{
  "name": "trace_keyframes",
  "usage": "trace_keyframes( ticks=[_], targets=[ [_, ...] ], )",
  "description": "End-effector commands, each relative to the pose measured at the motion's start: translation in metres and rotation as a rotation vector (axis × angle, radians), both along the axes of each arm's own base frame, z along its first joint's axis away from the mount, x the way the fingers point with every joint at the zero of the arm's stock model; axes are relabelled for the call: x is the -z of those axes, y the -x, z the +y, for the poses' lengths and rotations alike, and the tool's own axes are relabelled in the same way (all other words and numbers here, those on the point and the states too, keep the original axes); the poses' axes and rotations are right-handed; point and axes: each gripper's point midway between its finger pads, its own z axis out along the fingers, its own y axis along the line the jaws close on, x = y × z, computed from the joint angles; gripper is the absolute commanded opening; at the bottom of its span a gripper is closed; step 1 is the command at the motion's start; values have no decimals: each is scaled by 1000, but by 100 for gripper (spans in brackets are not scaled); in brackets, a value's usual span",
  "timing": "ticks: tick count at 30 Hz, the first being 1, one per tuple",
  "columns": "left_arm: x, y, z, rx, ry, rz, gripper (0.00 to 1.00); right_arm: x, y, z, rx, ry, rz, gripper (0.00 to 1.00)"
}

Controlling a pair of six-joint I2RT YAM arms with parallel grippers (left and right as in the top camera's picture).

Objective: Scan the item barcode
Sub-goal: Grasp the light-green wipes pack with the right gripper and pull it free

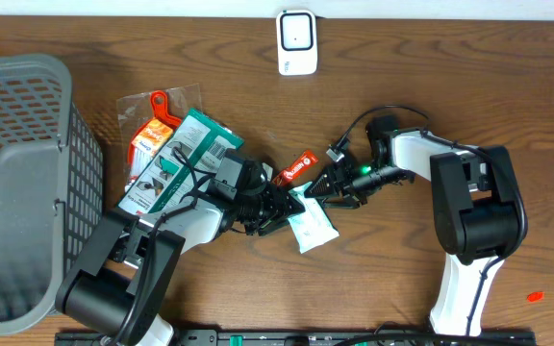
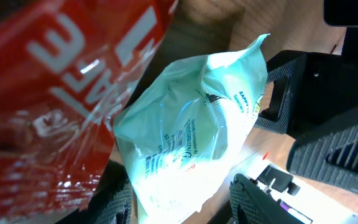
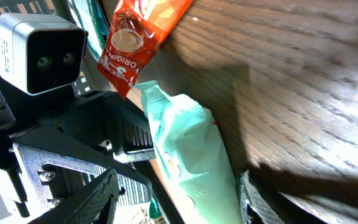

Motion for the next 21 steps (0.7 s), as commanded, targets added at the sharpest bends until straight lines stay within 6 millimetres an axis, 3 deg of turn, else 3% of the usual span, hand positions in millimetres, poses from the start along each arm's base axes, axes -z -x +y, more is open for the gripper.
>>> trace_keyframes(
  ticks=[1,6,15,21],
  targets=[
    [53,25,25,-41,-162,111,53,64,21,-40,-34,297,61,59],
    [53,25,25,-40,-162,112,52,64,25,-37,-47,300,70,47],
    [51,26,23,-26,-151,108,35,64,26,-34,-56,298,61,57],
    [51,27,22,-21,-151,107,25,64,26,-33,-58,298,59,58]
  ],
)
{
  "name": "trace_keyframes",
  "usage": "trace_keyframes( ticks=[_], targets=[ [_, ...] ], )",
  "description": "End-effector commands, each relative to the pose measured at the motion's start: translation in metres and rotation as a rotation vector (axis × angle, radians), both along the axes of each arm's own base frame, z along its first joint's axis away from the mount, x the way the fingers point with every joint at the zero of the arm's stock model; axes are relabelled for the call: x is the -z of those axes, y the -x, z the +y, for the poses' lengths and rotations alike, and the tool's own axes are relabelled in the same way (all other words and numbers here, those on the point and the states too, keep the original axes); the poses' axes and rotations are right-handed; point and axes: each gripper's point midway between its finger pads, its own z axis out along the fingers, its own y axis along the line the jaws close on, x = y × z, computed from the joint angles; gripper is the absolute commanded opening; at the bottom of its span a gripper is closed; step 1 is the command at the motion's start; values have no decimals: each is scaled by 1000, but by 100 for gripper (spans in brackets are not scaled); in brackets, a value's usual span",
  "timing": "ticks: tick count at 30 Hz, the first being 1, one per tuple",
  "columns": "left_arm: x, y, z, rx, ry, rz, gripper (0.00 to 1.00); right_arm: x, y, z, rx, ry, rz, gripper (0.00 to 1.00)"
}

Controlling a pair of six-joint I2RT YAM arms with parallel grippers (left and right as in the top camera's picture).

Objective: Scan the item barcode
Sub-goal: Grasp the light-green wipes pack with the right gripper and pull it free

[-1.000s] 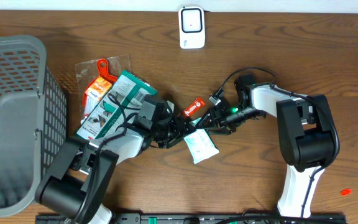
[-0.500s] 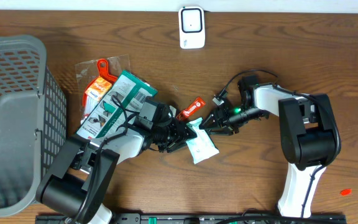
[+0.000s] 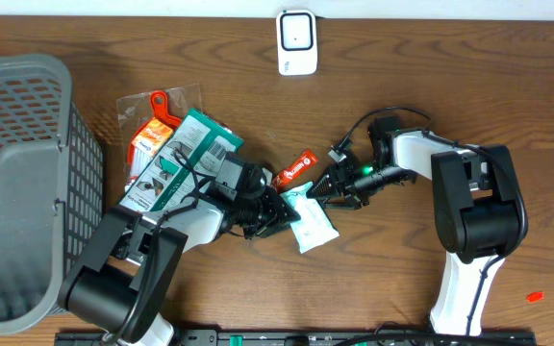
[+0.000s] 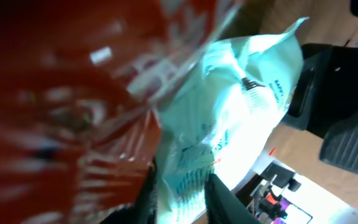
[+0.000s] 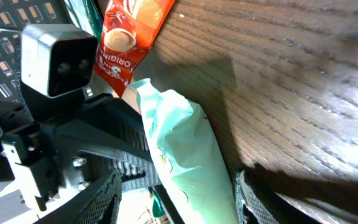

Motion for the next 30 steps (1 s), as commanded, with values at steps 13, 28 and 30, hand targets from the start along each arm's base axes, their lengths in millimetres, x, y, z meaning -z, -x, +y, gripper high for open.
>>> trace_keyframes(
  ticks=[13,28,30],
  targets=[
    [43,19,19,-32,-148,67,8,64,27,-12,-106,295,3,40],
    [43,19,19,-31,-148,67,8,66,35,14,-167,291,-41,6],
    [43,19,19,-31,-148,67,8,67,32,12,-165,287,-53,5]
  ],
)
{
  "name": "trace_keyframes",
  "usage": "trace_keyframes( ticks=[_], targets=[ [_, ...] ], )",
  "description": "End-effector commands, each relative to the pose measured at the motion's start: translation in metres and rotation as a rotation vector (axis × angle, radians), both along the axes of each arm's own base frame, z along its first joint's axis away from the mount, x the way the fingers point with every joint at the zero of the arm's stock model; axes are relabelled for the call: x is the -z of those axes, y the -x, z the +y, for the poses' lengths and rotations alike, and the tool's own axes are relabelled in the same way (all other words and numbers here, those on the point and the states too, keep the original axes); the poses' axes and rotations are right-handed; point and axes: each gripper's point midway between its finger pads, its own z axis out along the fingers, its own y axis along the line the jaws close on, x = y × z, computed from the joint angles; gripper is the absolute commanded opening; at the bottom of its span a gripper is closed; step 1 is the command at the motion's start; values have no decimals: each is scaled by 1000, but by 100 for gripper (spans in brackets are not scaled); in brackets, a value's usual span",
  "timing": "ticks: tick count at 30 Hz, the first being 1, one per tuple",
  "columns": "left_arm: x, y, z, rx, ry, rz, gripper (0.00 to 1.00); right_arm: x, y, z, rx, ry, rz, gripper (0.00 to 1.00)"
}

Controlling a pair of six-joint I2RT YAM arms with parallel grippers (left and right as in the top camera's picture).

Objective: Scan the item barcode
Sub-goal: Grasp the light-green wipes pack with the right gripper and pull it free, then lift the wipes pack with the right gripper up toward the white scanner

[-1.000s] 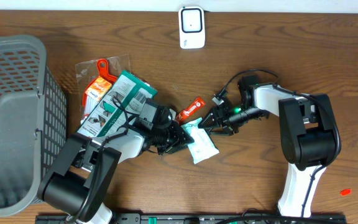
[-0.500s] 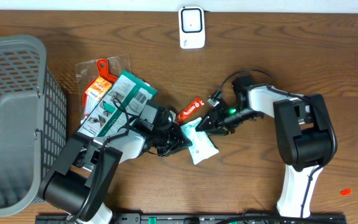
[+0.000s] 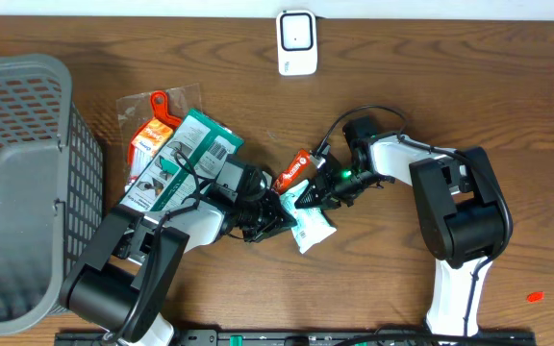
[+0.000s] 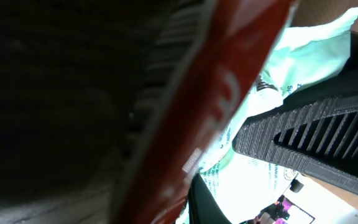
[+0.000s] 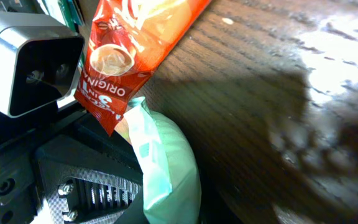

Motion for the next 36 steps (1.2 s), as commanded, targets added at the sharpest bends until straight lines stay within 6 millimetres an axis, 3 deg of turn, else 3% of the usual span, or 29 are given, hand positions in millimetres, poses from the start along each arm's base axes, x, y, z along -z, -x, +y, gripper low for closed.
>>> trace_keyframes(
  ticks=[1,3,8,11,21,29,36],
  targets=[
    [39,15,18,-34,-136,57,8,53,23,-22,-53,225,18,5],
    [39,15,18,-34,-136,57,10,53,20,-24,-44,225,19,4],
    [39,15,19,-34,-138,60,48,38,14,-17,-34,117,23,1],
    [39,15,19,-34,-138,59,54,25,6,-11,-26,46,16,1],
    [39,15,19,-24,-138,48,55,3,-22,-17,-31,13,-49,1],
    [38,16,18,-14,-134,41,55,1,-60,-42,31,77,-129,1],
    [39,14,18,-12,-136,29,55,-32,-101,-37,56,57,-227,1]
  ],
)
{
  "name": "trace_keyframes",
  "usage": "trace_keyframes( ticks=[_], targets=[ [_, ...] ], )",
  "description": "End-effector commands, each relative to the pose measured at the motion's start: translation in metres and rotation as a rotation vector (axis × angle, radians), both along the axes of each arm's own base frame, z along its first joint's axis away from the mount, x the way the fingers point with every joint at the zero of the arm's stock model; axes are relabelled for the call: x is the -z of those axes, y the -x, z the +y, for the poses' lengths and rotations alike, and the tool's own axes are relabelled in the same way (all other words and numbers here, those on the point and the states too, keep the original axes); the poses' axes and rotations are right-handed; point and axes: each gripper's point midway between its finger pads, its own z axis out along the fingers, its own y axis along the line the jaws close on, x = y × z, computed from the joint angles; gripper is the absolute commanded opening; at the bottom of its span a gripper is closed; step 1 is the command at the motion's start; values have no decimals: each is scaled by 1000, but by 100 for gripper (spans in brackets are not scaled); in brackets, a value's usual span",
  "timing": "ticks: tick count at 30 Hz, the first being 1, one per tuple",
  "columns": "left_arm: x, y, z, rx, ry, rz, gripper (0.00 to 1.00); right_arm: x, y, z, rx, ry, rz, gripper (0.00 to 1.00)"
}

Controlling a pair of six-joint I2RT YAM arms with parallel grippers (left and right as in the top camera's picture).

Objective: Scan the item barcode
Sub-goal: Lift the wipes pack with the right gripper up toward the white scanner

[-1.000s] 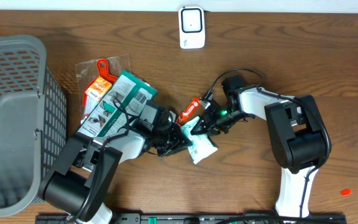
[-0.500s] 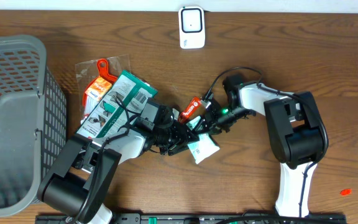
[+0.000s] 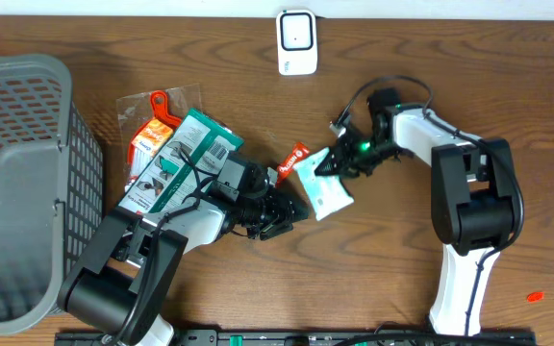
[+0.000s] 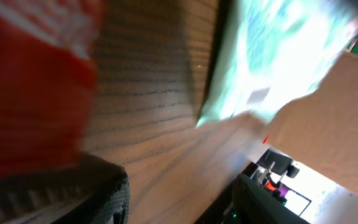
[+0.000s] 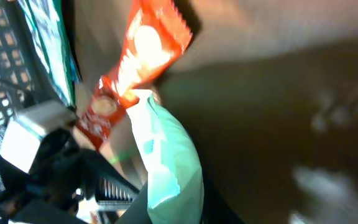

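A mint-green packet point(image 3: 323, 186) hangs off the table at the centre, tilted, with my right gripper point(image 3: 340, 163) shut on its upper edge. In the right wrist view the mint-green packet point(image 5: 174, 163) stands edge-on between the dark fingers of the right gripper point(image 5: 174, 205). A red sachet point(image 3: 296, 157) lies just left of the packet. My left gripper point(image 3: 285, 212) rests low, below and left of the packet, open and empty; its fingers point(image 4: 107, 194) stand wide apart over bare wood. The white scanner point(image 3: 296, 41) stands at the table's back edge.
A grey mesh basket point(image 3: 27, 183) fills the left side. A green boxed item point(image 3: 176, 161) and an orange carded item point(image 3: 152, 130) lie beside the left arm. A small red scrap point(image 3: 534, 296) lies at the front right.
My left gripper has let go of the packet and now stands open. My right gripper, shut on the packet, has moved up and toward the back with it, past the red sachet.
First both grippers stood open around the packet lying on the table. Then the left fingers were closer together on it, the right still open. Then both were shut on the packet. Now only the right holds it, raised and farther back.
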Motion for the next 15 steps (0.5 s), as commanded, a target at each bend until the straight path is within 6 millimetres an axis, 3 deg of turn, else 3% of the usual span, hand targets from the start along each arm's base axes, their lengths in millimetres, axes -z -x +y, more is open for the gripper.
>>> trace_keyframes(
  ticks=[1,7,12,15],
  targets=[
    [52,15,27,-57,-188,61,56,-22,-28,5,-6,-20,-78,1],
    [51,10,26,-63,-185,39,56,-91,-66,15,52,-60,-112,1],
    [53,7,28,-75,-204,28,56,-156,-76,31,96,-206,-66,1],
    [54,7,29,-75,-211,20,56,-200,-70,44,105,-380,48,1]
  ],
)
